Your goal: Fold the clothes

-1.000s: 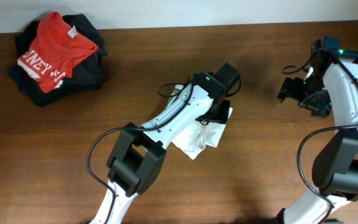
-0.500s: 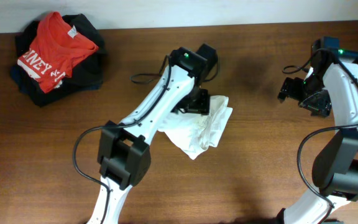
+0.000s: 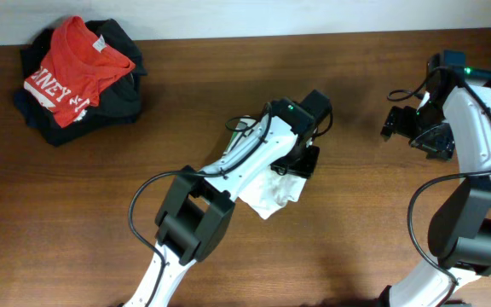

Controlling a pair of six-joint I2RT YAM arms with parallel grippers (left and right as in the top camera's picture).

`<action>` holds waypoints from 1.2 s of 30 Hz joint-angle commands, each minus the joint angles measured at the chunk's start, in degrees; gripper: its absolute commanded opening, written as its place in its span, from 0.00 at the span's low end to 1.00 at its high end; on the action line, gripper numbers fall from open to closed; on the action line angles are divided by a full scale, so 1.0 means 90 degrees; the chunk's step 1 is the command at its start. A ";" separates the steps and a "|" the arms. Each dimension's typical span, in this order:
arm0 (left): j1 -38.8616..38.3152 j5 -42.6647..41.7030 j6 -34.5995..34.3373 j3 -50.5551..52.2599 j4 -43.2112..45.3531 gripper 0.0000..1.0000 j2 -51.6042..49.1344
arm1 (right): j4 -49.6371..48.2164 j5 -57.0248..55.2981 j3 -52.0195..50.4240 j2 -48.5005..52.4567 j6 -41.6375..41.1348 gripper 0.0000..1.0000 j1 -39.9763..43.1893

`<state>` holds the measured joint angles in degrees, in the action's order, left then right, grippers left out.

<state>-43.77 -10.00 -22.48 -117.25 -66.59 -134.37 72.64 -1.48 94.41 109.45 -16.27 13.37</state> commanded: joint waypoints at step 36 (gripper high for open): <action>-0.0172 0.0670 0.0032 -0.0153 -0.0017 0.07 -0.0568 | -0.0002 -0.0063 0.0083 -0.0109 -0.0036 0.99 0.0024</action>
<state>-45.30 -4.23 -22.28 -118.72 -66.59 -138.78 72.64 -1.50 94.41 109.45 -16.29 13.37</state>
